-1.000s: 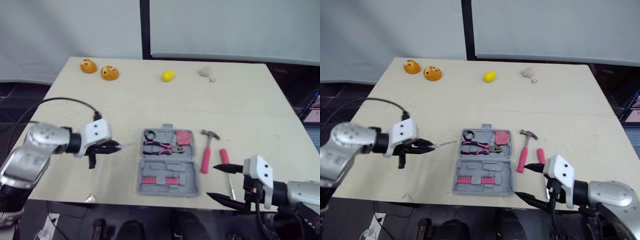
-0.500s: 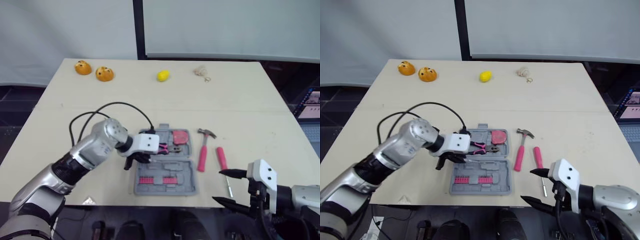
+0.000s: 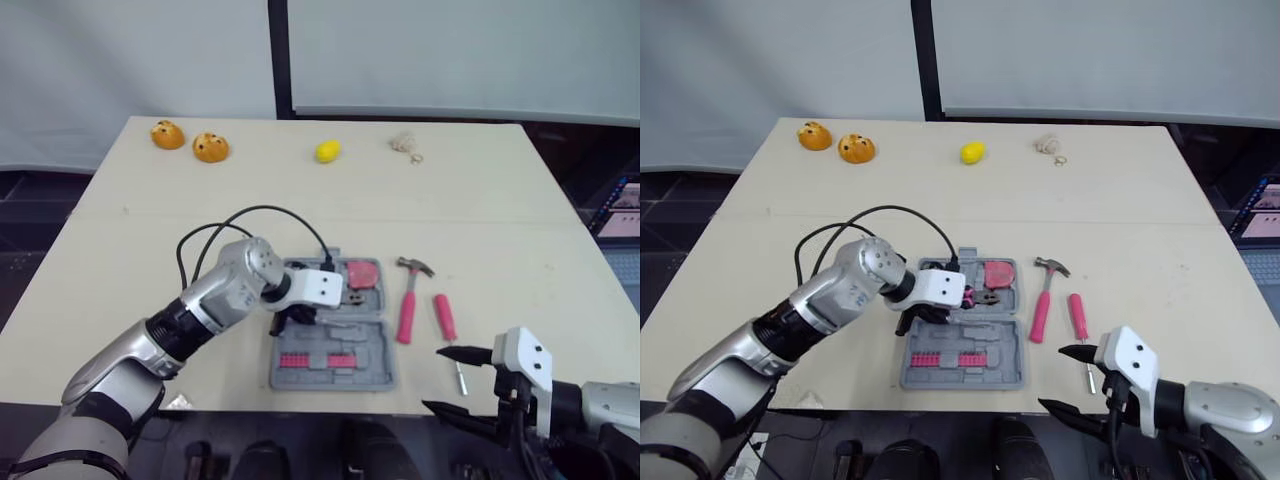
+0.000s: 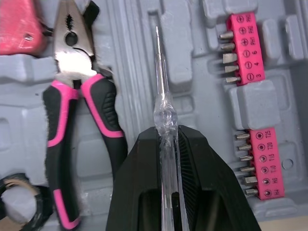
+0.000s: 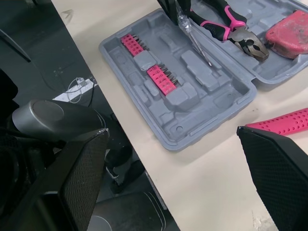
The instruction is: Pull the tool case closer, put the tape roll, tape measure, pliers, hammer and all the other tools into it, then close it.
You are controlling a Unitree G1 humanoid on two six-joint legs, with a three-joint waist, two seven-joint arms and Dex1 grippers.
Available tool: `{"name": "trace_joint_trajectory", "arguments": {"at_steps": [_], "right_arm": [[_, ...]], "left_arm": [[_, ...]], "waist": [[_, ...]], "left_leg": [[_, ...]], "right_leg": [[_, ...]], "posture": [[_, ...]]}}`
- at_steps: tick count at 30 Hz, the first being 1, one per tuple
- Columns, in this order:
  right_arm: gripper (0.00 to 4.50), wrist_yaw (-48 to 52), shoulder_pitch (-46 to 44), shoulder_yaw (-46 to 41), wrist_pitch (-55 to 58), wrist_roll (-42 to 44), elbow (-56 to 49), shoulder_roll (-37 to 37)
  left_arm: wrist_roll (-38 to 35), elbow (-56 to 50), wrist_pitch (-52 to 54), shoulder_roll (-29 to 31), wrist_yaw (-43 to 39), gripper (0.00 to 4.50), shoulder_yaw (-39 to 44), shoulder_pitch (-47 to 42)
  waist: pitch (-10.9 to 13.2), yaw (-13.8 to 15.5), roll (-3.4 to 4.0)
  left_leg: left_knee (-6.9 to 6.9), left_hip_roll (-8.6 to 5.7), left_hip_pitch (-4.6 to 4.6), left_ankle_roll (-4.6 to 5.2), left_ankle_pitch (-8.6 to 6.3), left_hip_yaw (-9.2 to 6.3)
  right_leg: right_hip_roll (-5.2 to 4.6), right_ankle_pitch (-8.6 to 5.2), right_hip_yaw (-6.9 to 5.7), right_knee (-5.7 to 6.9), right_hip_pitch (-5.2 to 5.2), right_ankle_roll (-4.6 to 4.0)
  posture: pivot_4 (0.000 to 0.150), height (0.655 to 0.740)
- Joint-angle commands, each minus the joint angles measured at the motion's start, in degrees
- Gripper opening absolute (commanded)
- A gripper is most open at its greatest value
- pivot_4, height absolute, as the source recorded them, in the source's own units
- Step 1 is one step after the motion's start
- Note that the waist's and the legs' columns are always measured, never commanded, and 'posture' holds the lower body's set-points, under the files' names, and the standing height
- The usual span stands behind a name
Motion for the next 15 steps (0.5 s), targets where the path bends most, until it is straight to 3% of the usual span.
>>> {"name": "trace_joint_trajectory", "arguments": {"at_steps": [1,15], "right_arm": [[4.50,-0.77,0.14,-1.90,-0.59,0.30,-1.82,0.73],[4.50,-0.52,0.61,-1.62,-1.02,-0.29,-1.75,1.20]], "left_arm": [[2.27,-0.33,-0.68,-0.20,0.66,0.06,-0.31,-0.02],[5.41,-0.63,1.32,-2.79,0.68,0.06,-1.57,2.65]], "waist": [[0.00,-0.02,0.00],[0.00,0.02,0.00]], "left_leg": [[0.00,0.01,0.00,0.00,0.00,0.00],[0.00,0.04,0.00,0.02,-0.01,0.00]], "right_leg": [[0.00,0.00,0.00,0.00,0.00,0.00],[0.02,0.00,0.01,0.01,0.01,0.00]], "posture": [[0.150,0.7370],[0.150,0.7370]]}}
